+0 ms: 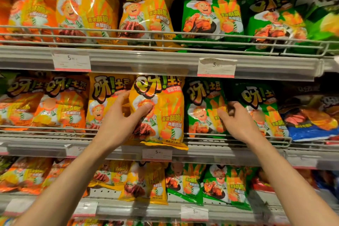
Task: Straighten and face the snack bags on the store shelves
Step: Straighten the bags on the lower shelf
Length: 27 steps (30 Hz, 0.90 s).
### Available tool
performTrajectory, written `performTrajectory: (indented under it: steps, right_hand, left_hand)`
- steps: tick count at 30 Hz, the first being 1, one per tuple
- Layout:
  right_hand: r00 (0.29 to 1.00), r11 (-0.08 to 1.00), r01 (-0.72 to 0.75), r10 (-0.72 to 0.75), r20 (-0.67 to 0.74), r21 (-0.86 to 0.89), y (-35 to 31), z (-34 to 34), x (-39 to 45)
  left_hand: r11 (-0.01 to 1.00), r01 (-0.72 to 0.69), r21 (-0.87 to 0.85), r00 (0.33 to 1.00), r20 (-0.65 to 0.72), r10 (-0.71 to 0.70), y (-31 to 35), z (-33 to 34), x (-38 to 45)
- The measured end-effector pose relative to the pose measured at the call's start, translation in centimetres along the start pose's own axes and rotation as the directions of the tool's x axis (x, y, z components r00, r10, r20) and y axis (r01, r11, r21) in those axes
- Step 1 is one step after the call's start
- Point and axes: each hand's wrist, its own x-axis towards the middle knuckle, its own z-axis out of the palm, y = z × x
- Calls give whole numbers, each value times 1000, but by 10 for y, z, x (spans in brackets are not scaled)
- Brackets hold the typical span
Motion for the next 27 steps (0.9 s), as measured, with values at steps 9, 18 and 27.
performTrajectory:
  steps: [9, 18, 27]
  right_hand:
    - [981, 956, 73, -121, -155, -283, 18, 13, -16]
    - [897, 926, 315, -362, -252, -210, -21, 26, -29]
    - [999, 997, -9, 5, -54, -81, -23, 32, -15]
  left_hand:
    - [999, -10, 36, 999, -44, 11, -2, 15, 6]
    - [1000, -4, -3, 999, -41, 4, -2, 26, 9]
    - [1000, -14, -22, 999, -36, 13, -8, 25, 11]
